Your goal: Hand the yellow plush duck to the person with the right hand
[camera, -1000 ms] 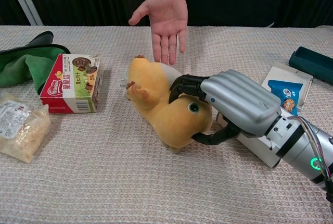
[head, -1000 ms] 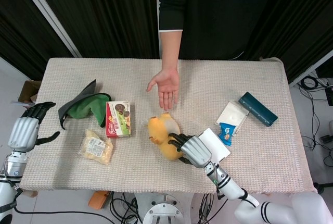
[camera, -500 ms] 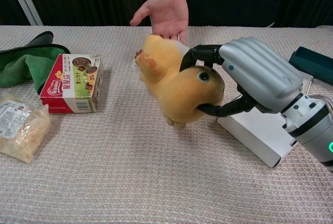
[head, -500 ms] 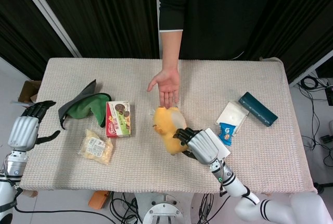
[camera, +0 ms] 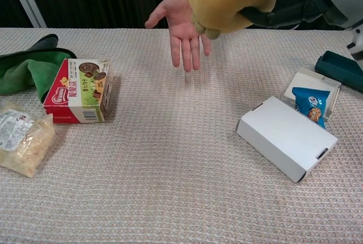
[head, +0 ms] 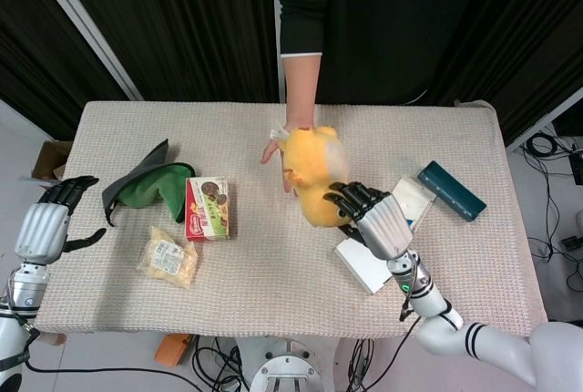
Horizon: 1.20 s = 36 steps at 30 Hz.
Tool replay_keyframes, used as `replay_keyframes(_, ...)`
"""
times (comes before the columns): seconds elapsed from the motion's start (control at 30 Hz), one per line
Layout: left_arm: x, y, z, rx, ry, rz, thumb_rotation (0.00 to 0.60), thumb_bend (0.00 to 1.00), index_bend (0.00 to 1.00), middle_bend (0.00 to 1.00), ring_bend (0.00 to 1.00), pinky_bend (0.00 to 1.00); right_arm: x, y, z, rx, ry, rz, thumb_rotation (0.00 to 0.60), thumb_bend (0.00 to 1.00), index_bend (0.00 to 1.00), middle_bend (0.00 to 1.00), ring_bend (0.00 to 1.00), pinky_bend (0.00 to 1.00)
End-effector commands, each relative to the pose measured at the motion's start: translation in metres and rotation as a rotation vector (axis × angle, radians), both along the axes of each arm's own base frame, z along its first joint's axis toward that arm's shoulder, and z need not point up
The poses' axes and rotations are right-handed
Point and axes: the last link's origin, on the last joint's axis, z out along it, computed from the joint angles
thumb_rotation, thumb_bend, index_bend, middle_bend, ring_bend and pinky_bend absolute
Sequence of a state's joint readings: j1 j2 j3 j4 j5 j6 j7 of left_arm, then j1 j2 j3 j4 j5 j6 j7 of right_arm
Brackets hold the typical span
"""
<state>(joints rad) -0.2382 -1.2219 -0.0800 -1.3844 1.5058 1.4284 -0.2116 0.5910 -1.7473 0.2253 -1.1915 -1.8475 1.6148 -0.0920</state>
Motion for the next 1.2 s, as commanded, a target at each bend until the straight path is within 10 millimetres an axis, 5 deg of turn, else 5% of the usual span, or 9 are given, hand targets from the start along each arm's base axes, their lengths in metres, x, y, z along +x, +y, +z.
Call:
replay_keyframes(0.03,0.001,0.001,0.000,-0.001,0.001,-0.001,0.600,0.17,0.18,0.17,0.17,0.24,0.002,-0.020,0.006,-0.029,0.026,-0.025,0.600,0.30,1.00,0.82,0.77,0.92)
replay_keyframes(0.33,0.000,0.003,-0.002,-0.010,0.005,0.005,0.599,0.17,0.18,0.17,0.17,0.24,-0.009,-0.057,-0.007,0.092,0.015,-0.170,0.600,0.29,1.00,0.82,0.77,0.92)
replay_keyframes(0.83,-0.003,0.002,0.000,-0.008,0.002,0.012,0.598,0.17,0.18,0.17,0.17,0.24,-0.008,-0.066,-0.024,0.169,0.009,-0.216,0.600,0.25,0.98,0.80,0.76,0.90)
replay_keyframes(0.93,-0.003,0.002,0.000,-0.007,0.002,0.012,0.600,0.17,0.18,0.17,0.17,0.24,-0.011,-0.067,-0.023,0.206,-0.013,-0.233,0.600,0.19,0.80,0.69,0.63,0.80)
replay_keyframes(1.07,-0.003,0.002,0.000,-0.008,0.001,0.012,0.600,0.17,0.18,0.17,0.17,0.24,-0.013,-0.066,-0.017,0.223,-0.027,-0.223,0.600,0.12,0.44,0.42,0.33,0.58)
replay_keyframes(1.13,-0.003,0.002,0.000,-0.008,0.003,0.011,0.600,0.17,0.18,0.17,0.17,0.24,-0.014,-0.065,-0.015,0.238,-0.020,-0.218,0.600,0.04,0.15,0.20,0.11,0.36)
replay_keyframes(1.2,-0.002,0.002,0.000,-0.006,0.004,0.009,0.599,0.17,0.18,0.17,0.17,0.24,-0.014,-0.064,-0.011,0.231,-0.020,-0.209,0.600,0.01,0.02,0.06,0.01,0.15)
